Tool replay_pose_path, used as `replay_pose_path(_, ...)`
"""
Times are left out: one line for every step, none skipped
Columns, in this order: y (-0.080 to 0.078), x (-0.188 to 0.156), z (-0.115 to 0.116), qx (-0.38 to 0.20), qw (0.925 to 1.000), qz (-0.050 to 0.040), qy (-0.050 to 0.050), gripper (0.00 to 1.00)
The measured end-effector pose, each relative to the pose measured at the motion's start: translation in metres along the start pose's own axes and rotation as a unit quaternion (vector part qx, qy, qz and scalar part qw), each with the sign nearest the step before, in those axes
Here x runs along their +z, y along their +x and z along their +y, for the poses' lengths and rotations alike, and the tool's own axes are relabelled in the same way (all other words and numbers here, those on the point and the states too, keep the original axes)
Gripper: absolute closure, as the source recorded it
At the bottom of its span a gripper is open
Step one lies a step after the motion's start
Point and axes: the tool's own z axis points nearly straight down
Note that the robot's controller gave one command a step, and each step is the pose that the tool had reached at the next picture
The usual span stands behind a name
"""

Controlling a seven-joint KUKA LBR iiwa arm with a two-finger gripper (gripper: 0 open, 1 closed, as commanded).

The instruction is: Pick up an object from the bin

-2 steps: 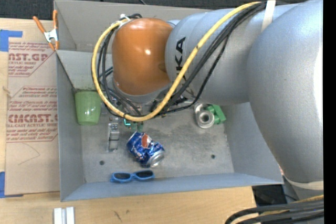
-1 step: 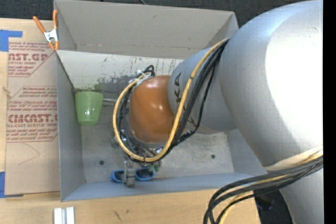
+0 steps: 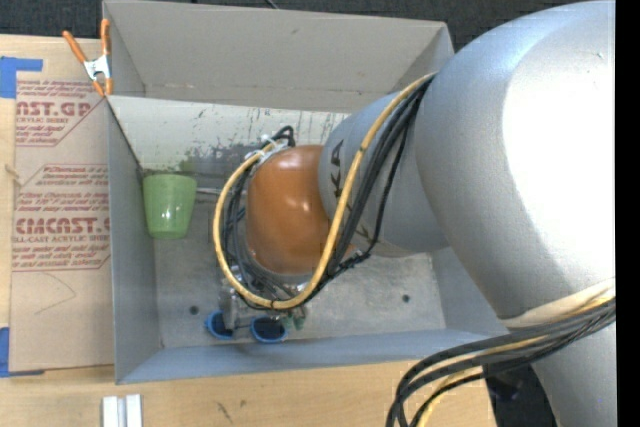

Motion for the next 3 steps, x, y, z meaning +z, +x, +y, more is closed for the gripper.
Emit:
replay_pose_path(-0.0026,-0.0004,-0.0004,0.001,1.0000,-0.0052,-0.001,0.00)
replay_pose_path(0.0000,0.0001,-0.0002,0.000,1.0000,-0.0002,0.000,1.00)
replay_pose_path(-0.0026,-0.0006,-0.0004,0.001,1.0000,-0.0056,-0.001,0.00)
